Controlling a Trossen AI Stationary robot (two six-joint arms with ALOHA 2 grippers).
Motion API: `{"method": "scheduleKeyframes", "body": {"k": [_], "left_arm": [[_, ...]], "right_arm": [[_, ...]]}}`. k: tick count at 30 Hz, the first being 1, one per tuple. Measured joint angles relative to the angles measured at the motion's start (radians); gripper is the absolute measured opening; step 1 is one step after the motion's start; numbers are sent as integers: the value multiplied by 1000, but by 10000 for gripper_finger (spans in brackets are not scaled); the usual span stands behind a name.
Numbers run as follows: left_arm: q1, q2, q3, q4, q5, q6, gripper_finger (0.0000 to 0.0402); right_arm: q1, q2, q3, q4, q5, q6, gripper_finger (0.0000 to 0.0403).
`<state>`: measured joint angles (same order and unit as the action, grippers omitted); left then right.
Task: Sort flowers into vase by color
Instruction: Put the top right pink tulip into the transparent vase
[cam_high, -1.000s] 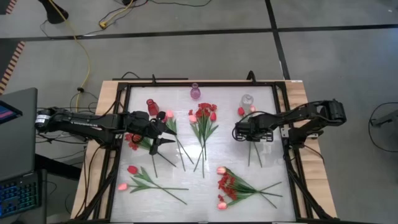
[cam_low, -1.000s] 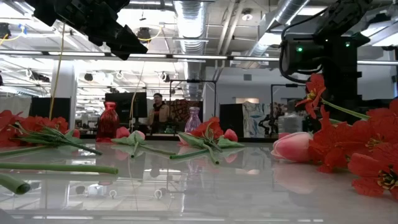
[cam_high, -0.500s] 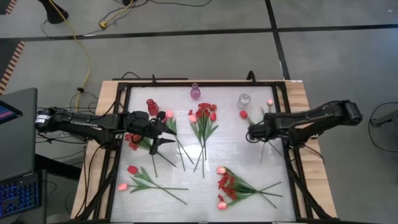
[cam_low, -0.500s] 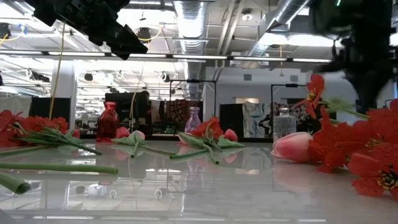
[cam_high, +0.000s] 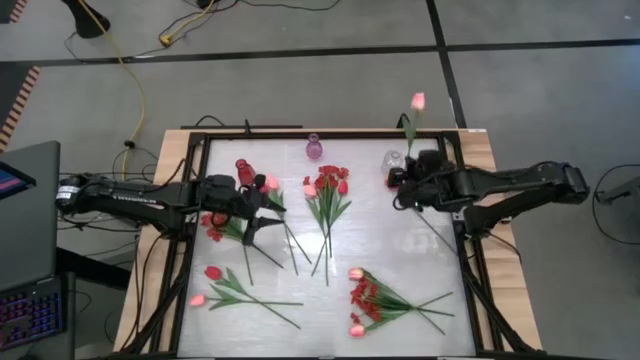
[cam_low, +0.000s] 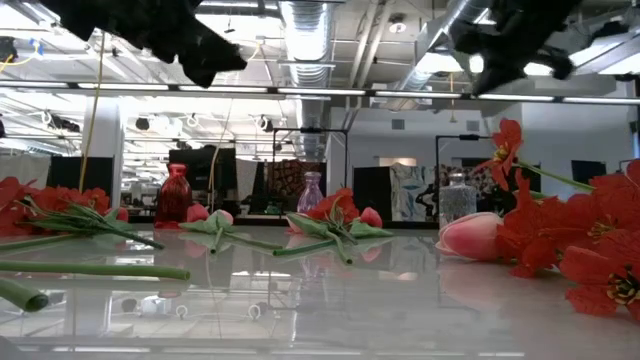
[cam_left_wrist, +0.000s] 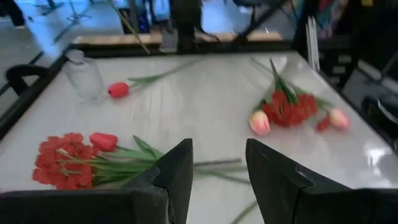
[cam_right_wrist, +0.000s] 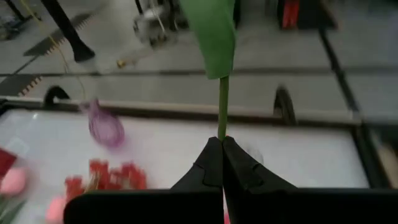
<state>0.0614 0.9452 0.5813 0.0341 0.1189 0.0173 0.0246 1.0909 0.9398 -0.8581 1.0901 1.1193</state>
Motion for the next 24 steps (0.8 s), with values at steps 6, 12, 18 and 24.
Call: {"method": "scheduleKeyframes", "body": {"k": [6,12,18,24], "left_arm": [[120,-113,8,-21,-52,-104,137],[253,-282,-63,-6,-57,-161,137],[303,-383,-126,48,-13,-215,137],[303,-396,-129,39,-11,-214,137]], "right_arm": [[-165,-5,1,225,35,-365,20],[-368,-36,-19,358,-97,-557,20],[-486,-59,-95,695,-341,-776,20],[-522,-58,-169,777,-344,-782,20]]}}
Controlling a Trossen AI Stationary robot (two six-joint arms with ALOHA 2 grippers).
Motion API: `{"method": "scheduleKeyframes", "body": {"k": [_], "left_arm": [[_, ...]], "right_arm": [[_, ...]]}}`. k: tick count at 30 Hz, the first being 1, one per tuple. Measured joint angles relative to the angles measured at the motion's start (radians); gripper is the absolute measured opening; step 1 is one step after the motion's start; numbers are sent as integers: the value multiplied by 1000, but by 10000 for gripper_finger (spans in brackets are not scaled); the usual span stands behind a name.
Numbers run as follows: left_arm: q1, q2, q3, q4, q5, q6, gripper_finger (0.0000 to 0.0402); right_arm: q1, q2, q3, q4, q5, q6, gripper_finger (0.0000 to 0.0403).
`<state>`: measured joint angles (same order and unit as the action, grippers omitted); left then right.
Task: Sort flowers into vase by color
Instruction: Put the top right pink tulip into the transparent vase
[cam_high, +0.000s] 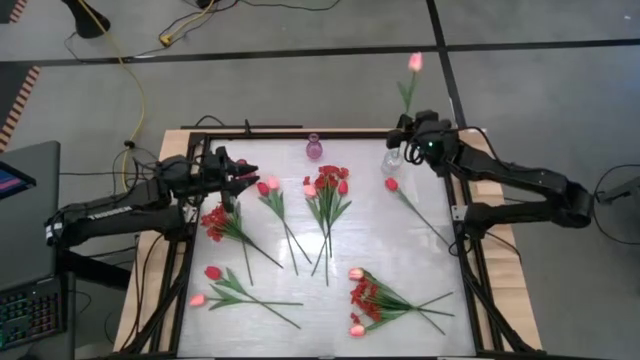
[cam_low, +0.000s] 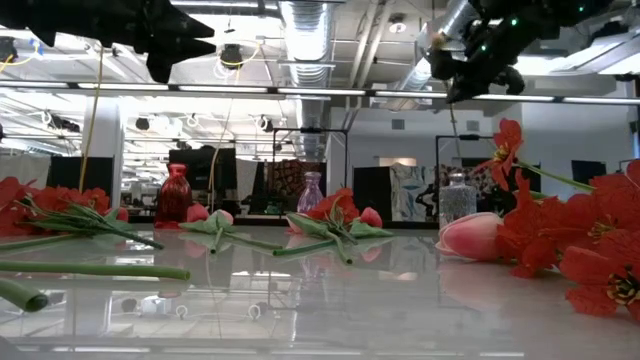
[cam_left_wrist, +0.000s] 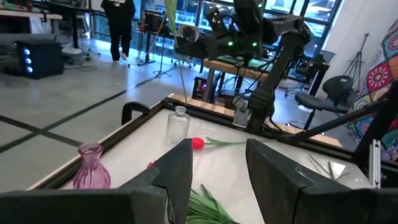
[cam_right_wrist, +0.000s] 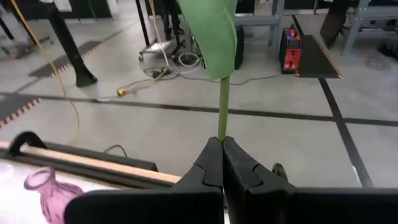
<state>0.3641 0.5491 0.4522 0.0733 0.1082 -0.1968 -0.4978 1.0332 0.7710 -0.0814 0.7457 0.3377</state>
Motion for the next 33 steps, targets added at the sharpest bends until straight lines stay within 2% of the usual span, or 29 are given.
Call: {"method": "scheduleKeyframes", "body": {"k": [23,33], "left_arm": [[0,0,0,-24,2,36,137],[0,0,0,-31,2,39,137]], "right_arm": [[-1,4,-149,180,16,11,20],[11,4,-152,190,15,-14,20]]}}
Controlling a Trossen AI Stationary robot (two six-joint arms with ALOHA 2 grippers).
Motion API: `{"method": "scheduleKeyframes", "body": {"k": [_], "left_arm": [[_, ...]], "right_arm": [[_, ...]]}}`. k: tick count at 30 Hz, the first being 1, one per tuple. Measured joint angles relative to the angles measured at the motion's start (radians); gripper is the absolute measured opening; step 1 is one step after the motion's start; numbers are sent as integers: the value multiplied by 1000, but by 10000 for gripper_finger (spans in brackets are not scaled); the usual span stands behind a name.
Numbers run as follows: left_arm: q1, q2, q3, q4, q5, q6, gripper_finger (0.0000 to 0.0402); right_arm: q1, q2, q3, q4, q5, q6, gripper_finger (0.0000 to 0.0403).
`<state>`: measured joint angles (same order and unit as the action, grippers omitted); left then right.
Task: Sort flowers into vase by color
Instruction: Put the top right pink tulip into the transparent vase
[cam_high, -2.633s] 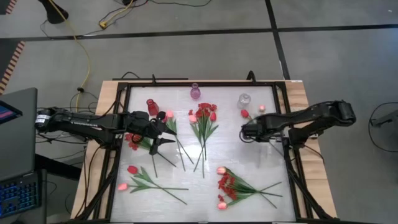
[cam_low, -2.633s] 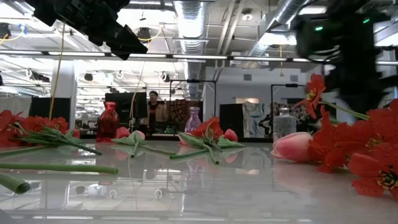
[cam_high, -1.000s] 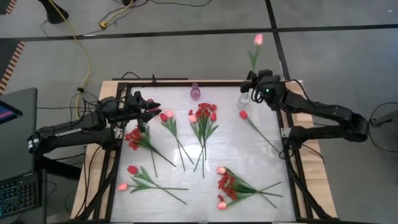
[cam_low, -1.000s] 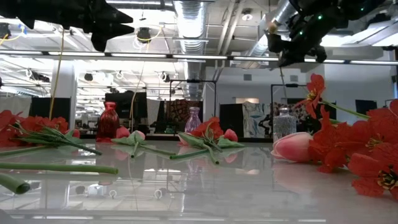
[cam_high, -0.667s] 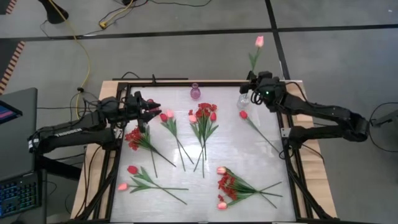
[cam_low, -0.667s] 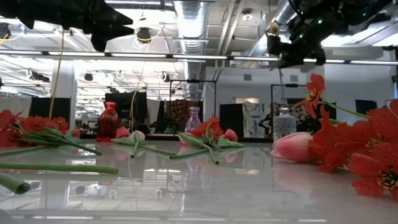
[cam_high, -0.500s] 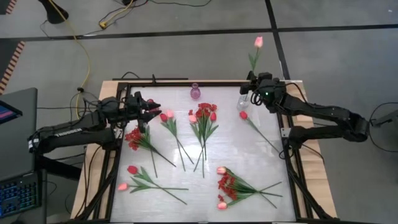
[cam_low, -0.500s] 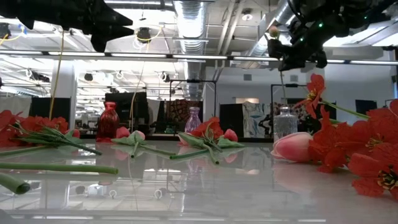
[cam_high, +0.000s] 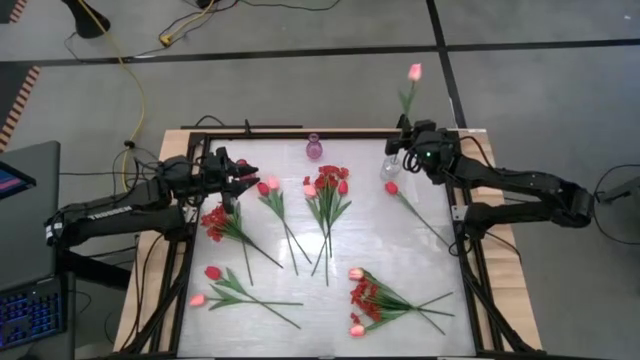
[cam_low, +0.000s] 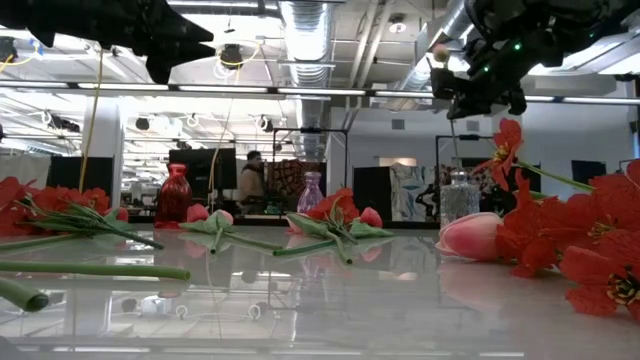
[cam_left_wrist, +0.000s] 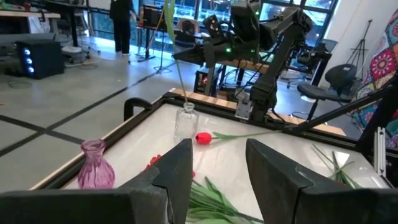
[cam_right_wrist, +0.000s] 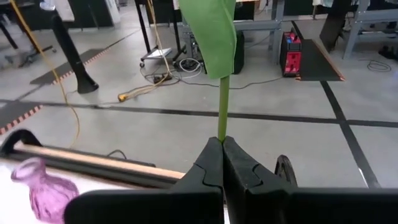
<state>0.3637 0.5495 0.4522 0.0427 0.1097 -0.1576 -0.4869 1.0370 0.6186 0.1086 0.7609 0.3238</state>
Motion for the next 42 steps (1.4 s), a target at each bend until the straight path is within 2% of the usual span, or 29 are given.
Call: {"method": "scheduleKeyframes", "body": {"k": [5,14,27,32,37,42], "left_arm": [[0,0,0,-10,0,7,137],[0,0,0,-9,-1,23,137],[0,0,0,-105,-5,11,137],[0,0,0,-119,-11,5,137],[0,0,0,-145,-19,13,137],[0,0,0,-213,-22,24,137]], "right_arm": [[58,0,0,-51,-1,-9,20],[135,0,0,-185,24,118,25],[140,0,0,-289,22,174,60],[140,0,0,-295,-29,173,74],[140,-4,3,-304,-90,130,108],[140,-4,94,-461,-209,116,162]]}}
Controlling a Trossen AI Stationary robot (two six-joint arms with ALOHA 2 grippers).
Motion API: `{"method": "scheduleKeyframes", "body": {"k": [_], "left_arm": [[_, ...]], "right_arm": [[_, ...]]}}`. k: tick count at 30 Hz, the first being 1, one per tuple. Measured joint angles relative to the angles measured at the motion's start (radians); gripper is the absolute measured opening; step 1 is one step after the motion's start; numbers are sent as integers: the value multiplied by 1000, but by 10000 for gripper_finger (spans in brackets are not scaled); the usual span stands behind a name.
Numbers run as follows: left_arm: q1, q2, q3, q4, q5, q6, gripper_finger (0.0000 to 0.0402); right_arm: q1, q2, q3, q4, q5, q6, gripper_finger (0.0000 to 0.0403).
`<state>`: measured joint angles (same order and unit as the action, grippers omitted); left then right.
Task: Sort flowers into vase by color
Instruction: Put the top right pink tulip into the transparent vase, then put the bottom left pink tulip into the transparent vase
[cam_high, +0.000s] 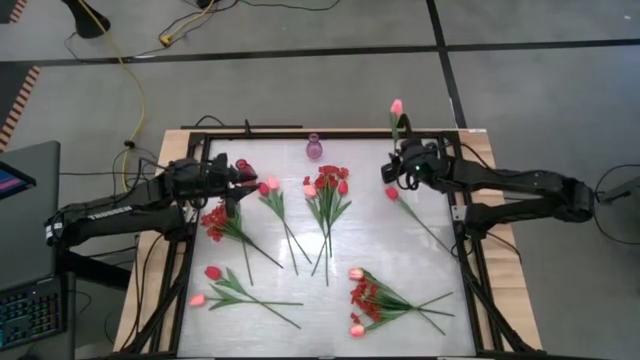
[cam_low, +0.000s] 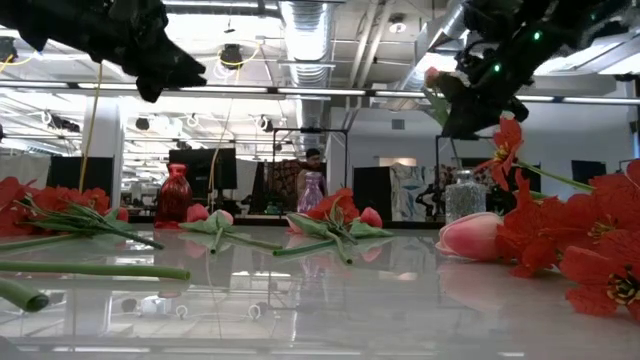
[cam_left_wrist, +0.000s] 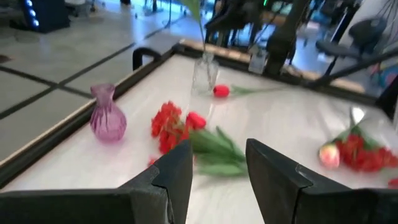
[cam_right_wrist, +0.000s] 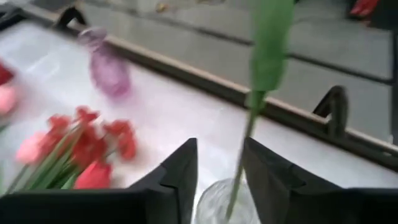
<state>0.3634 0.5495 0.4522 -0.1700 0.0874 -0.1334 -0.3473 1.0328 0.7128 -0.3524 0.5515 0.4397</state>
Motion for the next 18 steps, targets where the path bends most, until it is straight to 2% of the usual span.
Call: {"method": "scheduleKeyframes", "body": {"k": [3,7,12,18], "left_arm": [[-4,0,0,-61,16,18,137],[-16,0,0,-64,60,-65,137],[-30,1,16,-99,142,-102,137],[-81,20,95,-284,140,-111,137]], "right_arm": [[0,0,88,-156,-98,1,191],[1,0,202,-348,-229,6,214],[25,0,310,-547,-351,62,219],[99,0,376,-674,-504,139,219]]}}
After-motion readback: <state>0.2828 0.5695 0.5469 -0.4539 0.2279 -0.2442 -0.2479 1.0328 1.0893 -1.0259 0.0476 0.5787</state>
